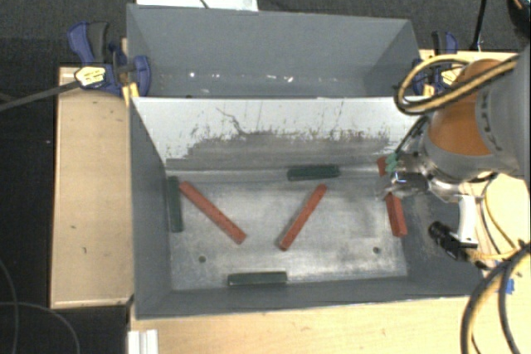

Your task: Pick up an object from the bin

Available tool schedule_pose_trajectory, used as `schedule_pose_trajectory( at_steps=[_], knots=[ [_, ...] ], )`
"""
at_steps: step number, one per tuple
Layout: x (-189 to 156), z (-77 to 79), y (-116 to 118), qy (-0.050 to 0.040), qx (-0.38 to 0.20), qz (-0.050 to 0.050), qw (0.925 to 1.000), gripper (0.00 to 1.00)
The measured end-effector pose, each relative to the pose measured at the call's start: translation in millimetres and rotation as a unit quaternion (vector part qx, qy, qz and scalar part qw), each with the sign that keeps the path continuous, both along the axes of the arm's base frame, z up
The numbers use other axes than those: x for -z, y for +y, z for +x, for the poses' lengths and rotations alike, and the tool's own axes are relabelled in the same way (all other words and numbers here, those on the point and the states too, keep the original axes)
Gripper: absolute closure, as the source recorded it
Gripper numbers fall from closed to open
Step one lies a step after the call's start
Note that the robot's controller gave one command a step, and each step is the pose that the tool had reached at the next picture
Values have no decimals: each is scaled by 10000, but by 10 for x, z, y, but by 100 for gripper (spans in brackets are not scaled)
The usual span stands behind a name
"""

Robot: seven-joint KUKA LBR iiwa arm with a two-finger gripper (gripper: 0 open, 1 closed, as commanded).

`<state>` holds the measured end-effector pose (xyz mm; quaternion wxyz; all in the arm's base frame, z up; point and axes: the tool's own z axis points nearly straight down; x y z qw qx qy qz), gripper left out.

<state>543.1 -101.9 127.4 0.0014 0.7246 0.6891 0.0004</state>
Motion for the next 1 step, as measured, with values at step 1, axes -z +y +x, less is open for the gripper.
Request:
schedule_pose_trajectory(
  at_steps=[1],
  knots=[
    [-456,9,-6,-8,-51,3,10000,100]
  ],
)
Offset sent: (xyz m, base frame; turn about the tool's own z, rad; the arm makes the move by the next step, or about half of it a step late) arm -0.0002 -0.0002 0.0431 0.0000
